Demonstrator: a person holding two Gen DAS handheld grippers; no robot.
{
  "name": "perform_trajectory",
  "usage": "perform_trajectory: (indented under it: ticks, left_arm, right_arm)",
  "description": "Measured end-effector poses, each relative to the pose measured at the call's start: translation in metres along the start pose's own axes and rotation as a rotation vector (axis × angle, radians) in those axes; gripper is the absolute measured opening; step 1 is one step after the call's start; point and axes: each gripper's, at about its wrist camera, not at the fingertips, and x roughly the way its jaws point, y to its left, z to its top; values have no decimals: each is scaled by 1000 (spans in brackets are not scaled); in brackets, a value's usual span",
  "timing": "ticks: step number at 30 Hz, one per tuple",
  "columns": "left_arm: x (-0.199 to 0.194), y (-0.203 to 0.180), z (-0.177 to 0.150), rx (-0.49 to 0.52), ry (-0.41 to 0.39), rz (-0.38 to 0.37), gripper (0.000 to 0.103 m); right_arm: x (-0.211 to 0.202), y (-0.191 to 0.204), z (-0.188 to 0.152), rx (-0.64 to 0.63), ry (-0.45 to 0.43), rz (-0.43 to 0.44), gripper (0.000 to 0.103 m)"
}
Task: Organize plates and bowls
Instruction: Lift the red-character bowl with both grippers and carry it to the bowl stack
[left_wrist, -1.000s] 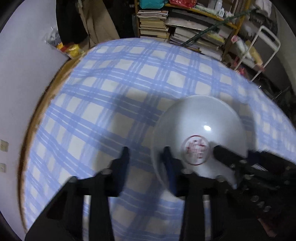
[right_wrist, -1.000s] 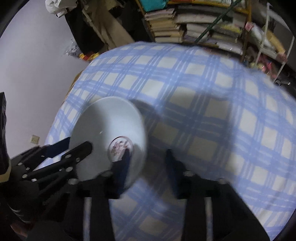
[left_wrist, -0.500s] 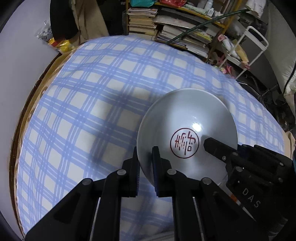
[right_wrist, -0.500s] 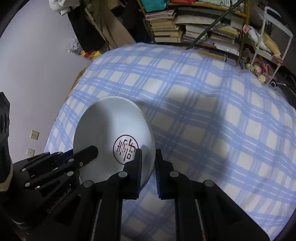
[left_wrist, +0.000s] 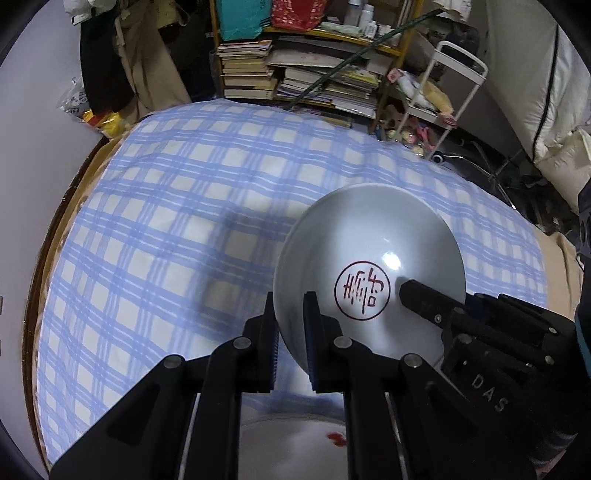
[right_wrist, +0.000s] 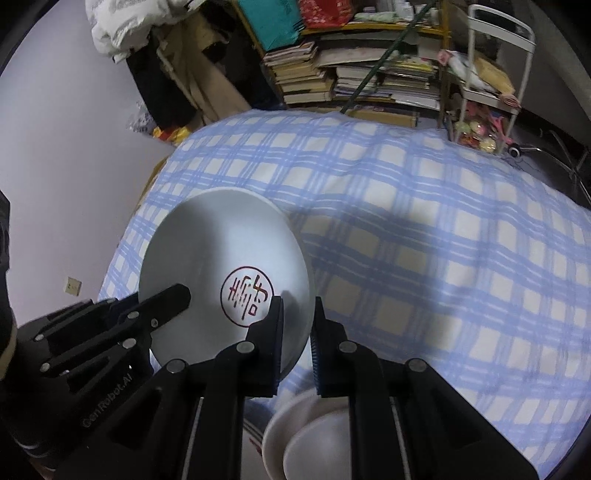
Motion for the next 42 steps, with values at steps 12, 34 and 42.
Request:
perform_trajectory:
  ticks: [12, 34, 42]
  left_arm:
    - [-35, -44, -39, 79, -17, -26, 13]
    - [-37, -82, -90, 120, 8, 5, 14]
    - [-26, -91, -96, 122, 36, 8, 14]
  right_arm:
    - [-58, -20, -36, 17, -70, -12, 15]
    - [-67, -46, -109, 82, -70, -41, 15]
    - [-59, -59, -123, 120, -64, -33, 15]
